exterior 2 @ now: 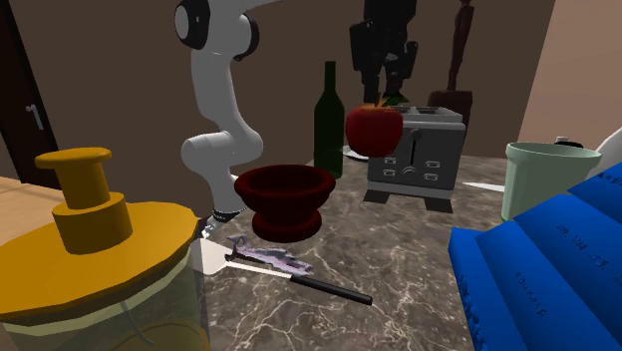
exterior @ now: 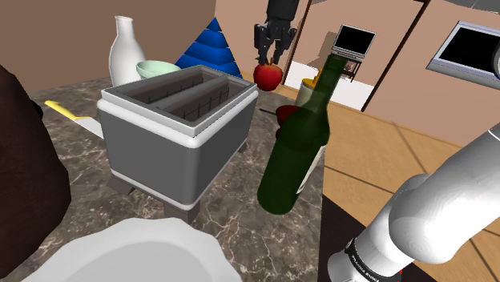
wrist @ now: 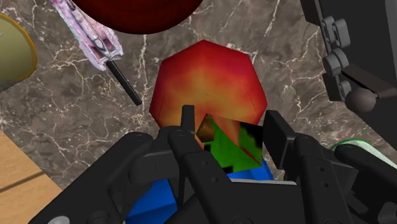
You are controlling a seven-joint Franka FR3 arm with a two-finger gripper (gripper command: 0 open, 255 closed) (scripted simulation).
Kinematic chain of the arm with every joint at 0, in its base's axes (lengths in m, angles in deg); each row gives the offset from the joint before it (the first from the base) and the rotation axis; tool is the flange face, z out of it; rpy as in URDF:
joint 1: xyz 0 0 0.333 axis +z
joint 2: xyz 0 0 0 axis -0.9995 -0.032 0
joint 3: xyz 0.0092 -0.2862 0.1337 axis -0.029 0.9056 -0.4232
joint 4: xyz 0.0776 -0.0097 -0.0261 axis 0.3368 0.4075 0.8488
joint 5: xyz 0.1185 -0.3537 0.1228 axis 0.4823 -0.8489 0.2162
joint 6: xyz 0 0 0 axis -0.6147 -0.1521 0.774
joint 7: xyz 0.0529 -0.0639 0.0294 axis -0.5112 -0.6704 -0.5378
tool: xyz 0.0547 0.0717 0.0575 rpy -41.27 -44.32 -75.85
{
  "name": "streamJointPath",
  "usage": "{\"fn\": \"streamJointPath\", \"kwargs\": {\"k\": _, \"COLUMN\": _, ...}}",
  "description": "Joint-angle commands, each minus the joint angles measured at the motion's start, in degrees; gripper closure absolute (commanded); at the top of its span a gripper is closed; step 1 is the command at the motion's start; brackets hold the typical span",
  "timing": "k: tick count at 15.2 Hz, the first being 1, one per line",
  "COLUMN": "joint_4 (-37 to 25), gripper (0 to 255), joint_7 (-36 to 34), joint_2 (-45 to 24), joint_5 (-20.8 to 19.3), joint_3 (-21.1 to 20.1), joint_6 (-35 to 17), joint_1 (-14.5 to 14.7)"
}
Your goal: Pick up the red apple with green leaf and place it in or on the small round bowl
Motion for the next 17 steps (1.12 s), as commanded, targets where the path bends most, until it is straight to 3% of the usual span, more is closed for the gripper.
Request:
{"fn": "streamJointPath", "kwargs": {"k": 1, "joint_4": -2.38, "gripper": 255, "joint_7": 0.05, "joint_2": -0.72, "joint_5": -0.06, "joint_3": -0.08, "joint_6": 1.66, "joint_1": 0.03}}
{"fn": "streamJointPath", "kwargs": {"k": 3, "joint_4": -3.72, "gripper": 255, "joint_7": 0.12, "joint_2": -1.06, "joint_5": -0.09, "joint_3": -0.1, "joint_6": 2.65, "joint_1": 0.03}}
{"fn": "streamJointPath", "kwargs": {"k": 15, "joint_4": 9.5, "gripper": 255, "joint_7": 10.2, "joint_2": 19.47, "joint_5": -0.96, "joint_3": 6.33, "joint_6": 8.94, "joint_1": -2.95}}
{"fn": "streamJointPath", "kwargs": {"k": 17, "joint_4": 11.77, "gripper": 255, "joint_7": 10.04, "joint_2": 20.24, "joint_5": -0.98, "joint_3": 6.39, "joint_6": 7.43, "joint_1": -2.91}}
